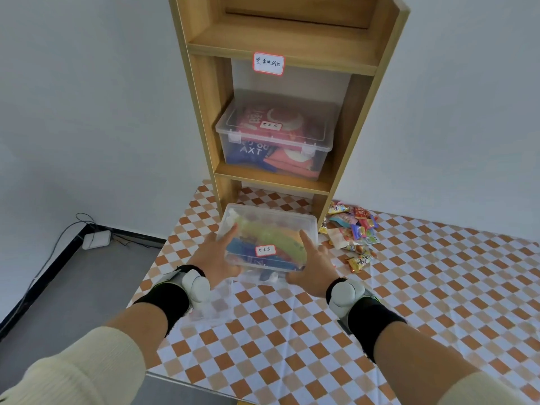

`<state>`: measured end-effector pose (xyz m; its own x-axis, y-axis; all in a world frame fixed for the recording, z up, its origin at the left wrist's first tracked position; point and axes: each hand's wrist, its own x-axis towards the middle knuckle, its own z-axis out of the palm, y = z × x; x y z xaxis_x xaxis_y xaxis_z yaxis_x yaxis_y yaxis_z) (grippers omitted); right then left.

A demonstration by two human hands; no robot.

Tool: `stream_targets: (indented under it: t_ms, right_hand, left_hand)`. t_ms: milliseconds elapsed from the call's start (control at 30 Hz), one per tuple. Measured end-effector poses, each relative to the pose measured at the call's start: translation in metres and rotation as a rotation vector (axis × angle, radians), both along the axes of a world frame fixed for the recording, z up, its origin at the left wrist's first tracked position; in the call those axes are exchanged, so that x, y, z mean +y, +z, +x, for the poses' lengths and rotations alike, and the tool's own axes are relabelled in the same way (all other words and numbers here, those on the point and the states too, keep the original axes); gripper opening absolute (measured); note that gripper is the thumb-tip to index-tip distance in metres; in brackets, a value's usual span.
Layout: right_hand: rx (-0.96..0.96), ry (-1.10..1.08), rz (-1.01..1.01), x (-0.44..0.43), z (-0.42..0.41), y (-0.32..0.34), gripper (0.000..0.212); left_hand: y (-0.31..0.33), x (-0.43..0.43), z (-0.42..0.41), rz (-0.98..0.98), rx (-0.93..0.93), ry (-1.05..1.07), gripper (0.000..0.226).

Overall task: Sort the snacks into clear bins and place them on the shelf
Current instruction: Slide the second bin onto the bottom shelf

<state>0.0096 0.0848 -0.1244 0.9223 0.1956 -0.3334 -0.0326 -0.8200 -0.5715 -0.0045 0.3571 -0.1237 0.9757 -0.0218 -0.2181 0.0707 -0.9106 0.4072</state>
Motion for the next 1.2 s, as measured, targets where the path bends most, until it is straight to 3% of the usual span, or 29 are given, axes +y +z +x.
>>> stream_targets:
  t_ms: [467,567,633,767,900,1200]
  right_hand:
    - [0.038,-0.116,-0.029,0.018,0.044,-0.036,0.105]
    - [0.008,-0.109,-0.051,0.023,0.043,-0.043,0.1]
    - [-0.035,-0.104,-0.122,0.029,0.041,-0.042,0.095]
    - [-0.331,0.052,-0.437,0.044,0.045,-0.041,0.082]
    - [-0.357,0.117,-0.46,0.05,0.062,-0.042,0.073]
    - [-0.353,0.06,-0.449,0.053,0.108,-0.048,0.076]
  left_hand:
    - [-0.022,0.007,0.057,-0.02,0.023,-0.043,0.089]
    - [-0.03,0.007,0.057,0.025,0.038,-0.034,0.086]
    - [-0.033,0.005,0.056,0.127,-0.065,-0.044,0.078]
    - [-0.04,-0.005,0.067,0.316,-0.286,-0.257,0.073]
    - [-0.043,-0.007,0.083,0.282,-0.249,-0.258,0.07]
    - [-0.044,-0.011,0.132,0.285,-0.239,-0.235,0.065]
